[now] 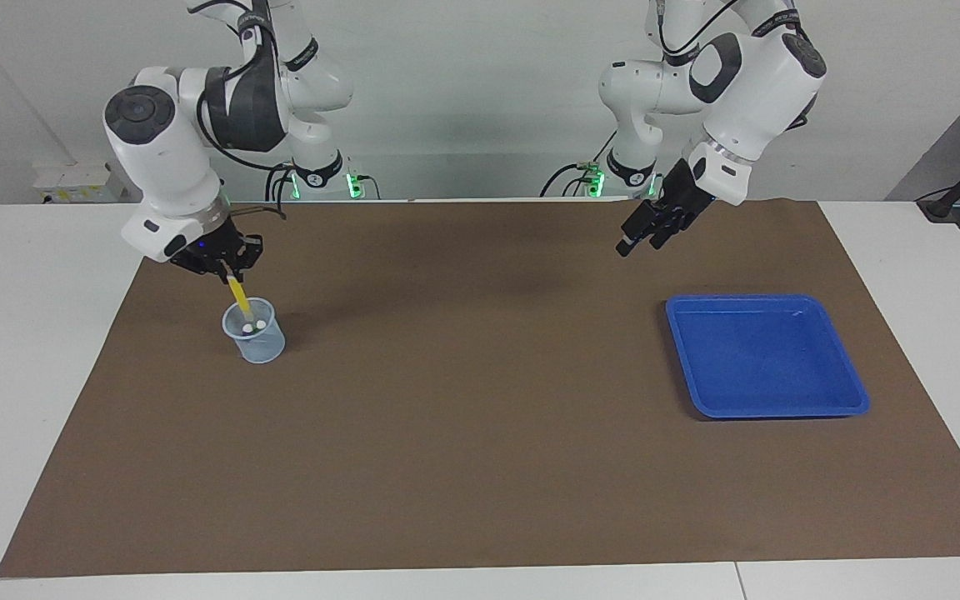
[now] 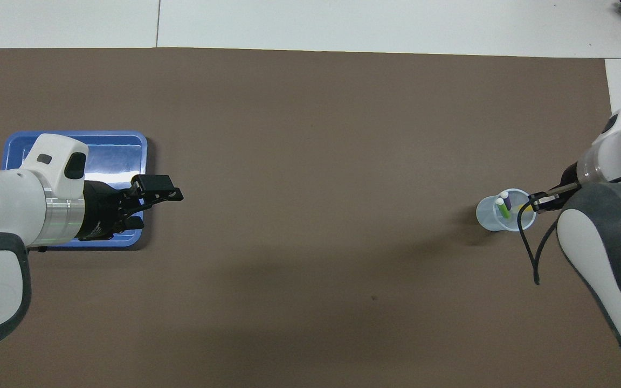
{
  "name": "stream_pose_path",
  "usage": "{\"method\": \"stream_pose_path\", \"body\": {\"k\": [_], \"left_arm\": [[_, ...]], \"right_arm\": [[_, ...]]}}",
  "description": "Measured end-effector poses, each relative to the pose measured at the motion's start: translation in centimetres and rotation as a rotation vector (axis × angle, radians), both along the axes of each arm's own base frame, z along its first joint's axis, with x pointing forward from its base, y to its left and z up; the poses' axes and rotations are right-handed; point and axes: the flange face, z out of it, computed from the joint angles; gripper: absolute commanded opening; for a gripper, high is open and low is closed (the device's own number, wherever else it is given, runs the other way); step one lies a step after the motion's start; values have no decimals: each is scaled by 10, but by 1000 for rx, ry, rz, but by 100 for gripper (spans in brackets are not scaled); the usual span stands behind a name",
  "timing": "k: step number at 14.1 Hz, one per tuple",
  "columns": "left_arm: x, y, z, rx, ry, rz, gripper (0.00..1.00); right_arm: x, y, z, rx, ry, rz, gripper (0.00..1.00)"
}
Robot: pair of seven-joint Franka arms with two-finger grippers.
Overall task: Right arm passes pens to left for tray arrangement
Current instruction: 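Lower the right gripper into the white cup and grasp the yellow pen, then lift the yellow pen with the right gripper while the left gripper approaches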
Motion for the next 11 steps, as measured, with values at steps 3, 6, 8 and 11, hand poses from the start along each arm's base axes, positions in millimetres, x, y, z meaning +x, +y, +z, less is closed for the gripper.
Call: {"method": "stream_pose_path", "body": {"k": [3,6,8,11], "left_arm": [[0,-3,2,-70,58,120,96],[-1,-7,4,-146,125,242,94],[0,-8,5,-187,169,322,92],[0,-12,9,-270,233,428,92]], "right_arm": [[-2,24,40,-3,-2,34,0],[-4,37,63,70,-2,31,0],[-5,47,69,171,-3,11,0],[-6,65,72,317,12,-120,0]]}}
